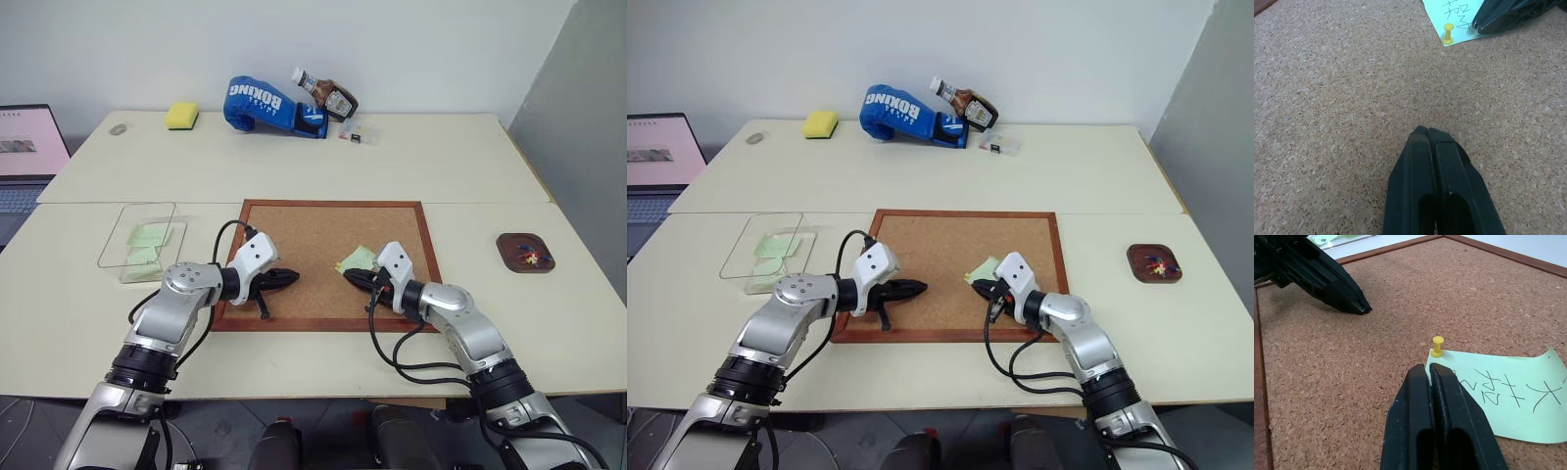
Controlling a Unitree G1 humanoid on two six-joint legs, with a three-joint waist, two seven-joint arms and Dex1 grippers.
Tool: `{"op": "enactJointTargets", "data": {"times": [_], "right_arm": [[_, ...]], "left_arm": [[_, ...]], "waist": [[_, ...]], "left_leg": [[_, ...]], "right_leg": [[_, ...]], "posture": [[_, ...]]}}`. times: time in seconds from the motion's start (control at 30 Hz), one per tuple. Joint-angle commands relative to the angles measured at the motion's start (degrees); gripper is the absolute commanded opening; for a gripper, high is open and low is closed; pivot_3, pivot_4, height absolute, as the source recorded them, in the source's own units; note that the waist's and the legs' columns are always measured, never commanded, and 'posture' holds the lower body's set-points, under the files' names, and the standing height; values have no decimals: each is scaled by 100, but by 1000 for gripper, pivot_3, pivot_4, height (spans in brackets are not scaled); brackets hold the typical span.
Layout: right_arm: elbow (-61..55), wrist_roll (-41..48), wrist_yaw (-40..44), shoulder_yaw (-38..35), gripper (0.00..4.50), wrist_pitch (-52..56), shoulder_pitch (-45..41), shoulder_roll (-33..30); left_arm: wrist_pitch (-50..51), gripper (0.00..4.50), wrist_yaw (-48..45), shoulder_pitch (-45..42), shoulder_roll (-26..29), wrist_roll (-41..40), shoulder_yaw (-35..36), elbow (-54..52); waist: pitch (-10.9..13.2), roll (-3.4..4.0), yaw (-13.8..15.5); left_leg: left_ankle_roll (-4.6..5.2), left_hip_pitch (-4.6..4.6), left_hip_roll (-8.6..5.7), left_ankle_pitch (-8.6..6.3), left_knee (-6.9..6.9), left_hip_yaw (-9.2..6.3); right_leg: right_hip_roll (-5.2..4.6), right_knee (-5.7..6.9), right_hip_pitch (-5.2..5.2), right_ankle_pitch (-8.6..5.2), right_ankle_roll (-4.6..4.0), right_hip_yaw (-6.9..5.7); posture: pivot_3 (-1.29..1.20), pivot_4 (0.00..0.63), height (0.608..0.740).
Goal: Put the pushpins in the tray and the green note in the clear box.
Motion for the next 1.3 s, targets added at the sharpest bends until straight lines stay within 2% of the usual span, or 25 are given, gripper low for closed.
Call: {"op": "enactJointTargets", "data": {"times": [0.03,0.2,0.37,0.6,0.83,1.07,1.3], "right_arm": [[-664,218,-213,-491,69,230,-27,-82],[-1418,574,-475,-1007,69,846,-102,-195],[-1843,1029,-968,-1910,69,1583,-215,-415],[-1464,994,-2109,-3176,69,2058,-396,-761],[-1150,715,-3192,-4028,69,2398,-42,-967],[-858,710,-3652,-4393,69,2525,49,-1034],[-585,1213,-3171,-4373,69,2624,-79,-993]], "left_arm": [[144,0,-54,162,51,127,-172,130],[184,0,-51,193,61,109,-159,84],[202,0,-48,190,41,111,-170,93],[175,0,-65,99,-3,129,-205,187],[148,0,-104,61,-19,139,-225,247],[114,0,-127,14,-53,176,-246,338],[70,0,-134,-46,-87,194,-260,415]], "waist": [[0,0,2],[6,2,17],[5,1,19],[5,1,17],[4,2,19],[3,6,14],[3,6,13]], "left_leg": [[0,0,0,0,0,0],[0,-17,-1,0,0,-1],[0,-17,-1,0,-1,-2],[0,-12,-2,0,-9,3],[0,-11,-3,0,-17,3],[0,-4,-3,0,-19,9],[1,-2,-3,0,-19,9]], "right_leg": [[0,0,0,0,0,0],[-1,0,-14,7,12,0],[-3,-2,-13,8,14,-2],[-3,-2,-13,3,5,1],[-4,-3,-13,5,9,1],[-4,-2,-10,-3,-4,6],[-3,-3,-8,-6,-8,7]], "posture": [[0,150,740],[0,150,740],[0,150,740],[0,150,740],[0,150,740],[0,150,740],[0,150,740]]}}
